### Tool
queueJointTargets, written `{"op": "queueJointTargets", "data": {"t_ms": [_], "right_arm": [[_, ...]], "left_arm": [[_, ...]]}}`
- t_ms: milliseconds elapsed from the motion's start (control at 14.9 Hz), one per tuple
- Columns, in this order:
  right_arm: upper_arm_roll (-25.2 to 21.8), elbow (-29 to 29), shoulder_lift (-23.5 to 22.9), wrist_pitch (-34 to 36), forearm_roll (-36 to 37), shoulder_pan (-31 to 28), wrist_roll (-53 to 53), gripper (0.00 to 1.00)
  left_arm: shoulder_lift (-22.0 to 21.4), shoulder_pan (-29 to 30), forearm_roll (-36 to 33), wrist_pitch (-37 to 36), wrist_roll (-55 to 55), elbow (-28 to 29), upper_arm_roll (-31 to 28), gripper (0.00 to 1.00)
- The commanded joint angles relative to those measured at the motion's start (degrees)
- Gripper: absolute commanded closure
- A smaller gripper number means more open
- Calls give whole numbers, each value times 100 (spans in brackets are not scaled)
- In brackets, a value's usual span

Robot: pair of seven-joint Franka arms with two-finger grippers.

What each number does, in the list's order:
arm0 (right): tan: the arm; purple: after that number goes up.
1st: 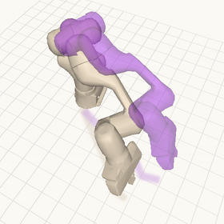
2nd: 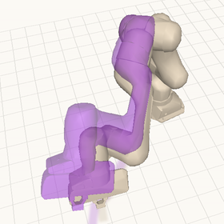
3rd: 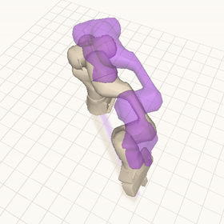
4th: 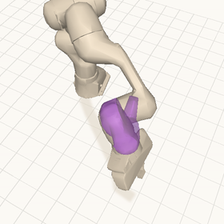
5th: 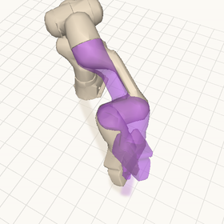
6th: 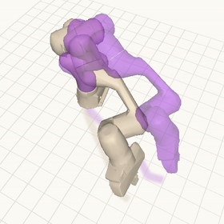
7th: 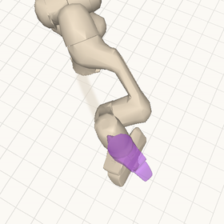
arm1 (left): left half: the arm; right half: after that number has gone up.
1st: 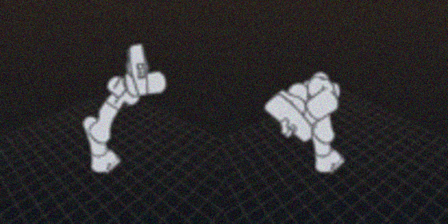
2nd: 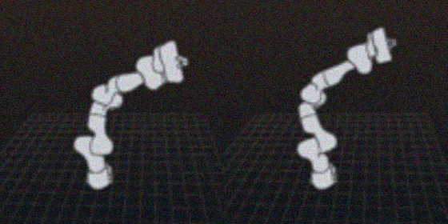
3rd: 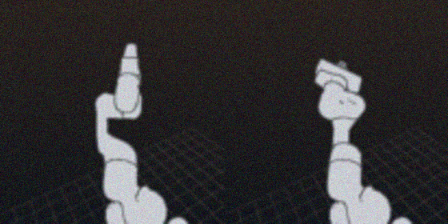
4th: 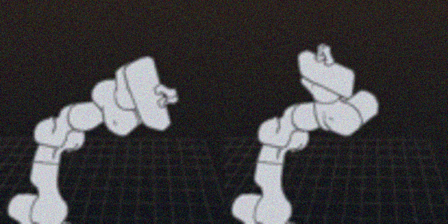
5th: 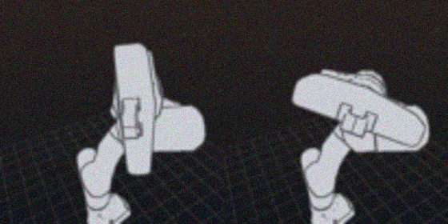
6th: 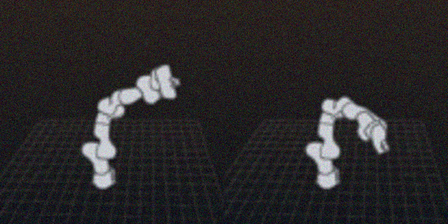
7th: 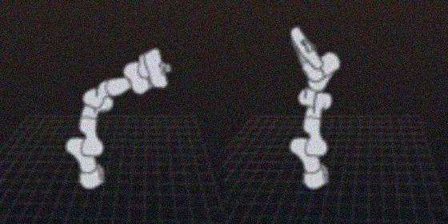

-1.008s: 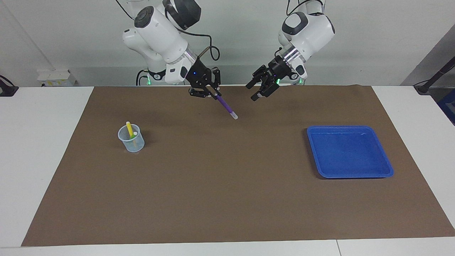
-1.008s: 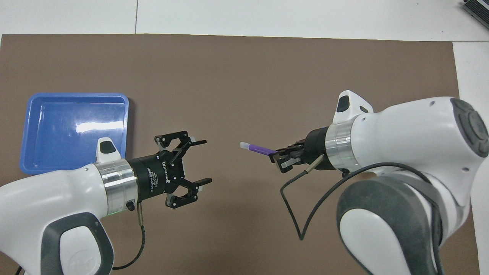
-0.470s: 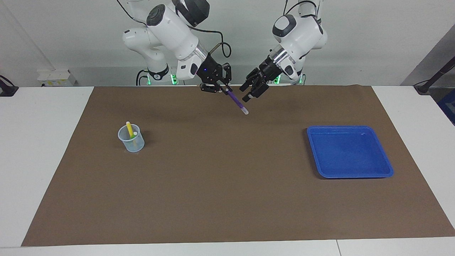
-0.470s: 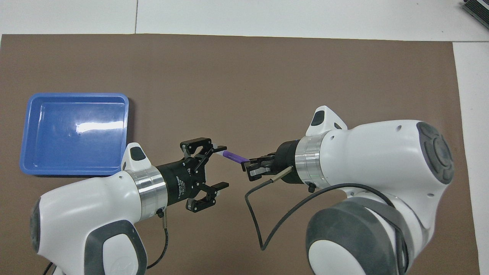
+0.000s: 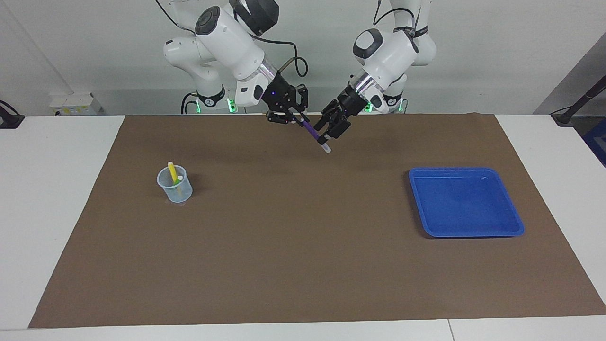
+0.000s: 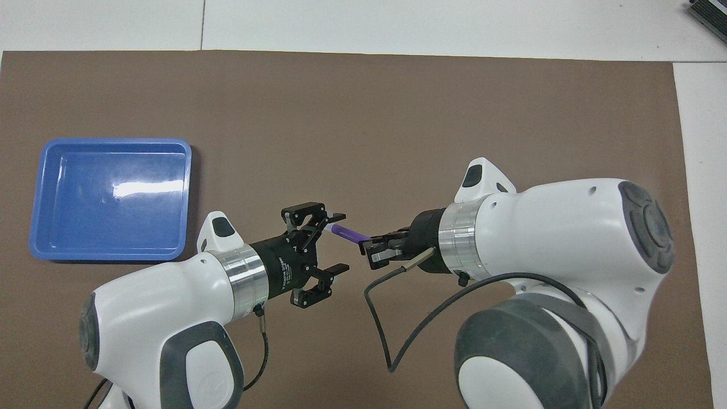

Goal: Right arm passes pens to left for tray arrangement
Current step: 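Close the left gripper on the purple pen, open the right gripper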

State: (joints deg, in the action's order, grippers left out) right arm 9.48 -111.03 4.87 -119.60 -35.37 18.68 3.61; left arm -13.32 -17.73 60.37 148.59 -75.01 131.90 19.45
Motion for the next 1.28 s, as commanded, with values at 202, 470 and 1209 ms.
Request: {"op": "queueJointTargets", "data": {"t_ms": [202, 470, 1209], "right_arm": [[-16, -147, 164, -81, -181, 4, -35, 100], [-16, -147, 155, -90, -172, 4, -35, 100], [-25, -138, 146, -29, -172, 4, -62, 100]], "left_arm": [[207, -64, -16, 117, -14, -305, -20, 21], [207, -99, -16, 117, -5, -314, -20, 52], [198, -143, -25, -120, 74, -296, -20, 100]]}}
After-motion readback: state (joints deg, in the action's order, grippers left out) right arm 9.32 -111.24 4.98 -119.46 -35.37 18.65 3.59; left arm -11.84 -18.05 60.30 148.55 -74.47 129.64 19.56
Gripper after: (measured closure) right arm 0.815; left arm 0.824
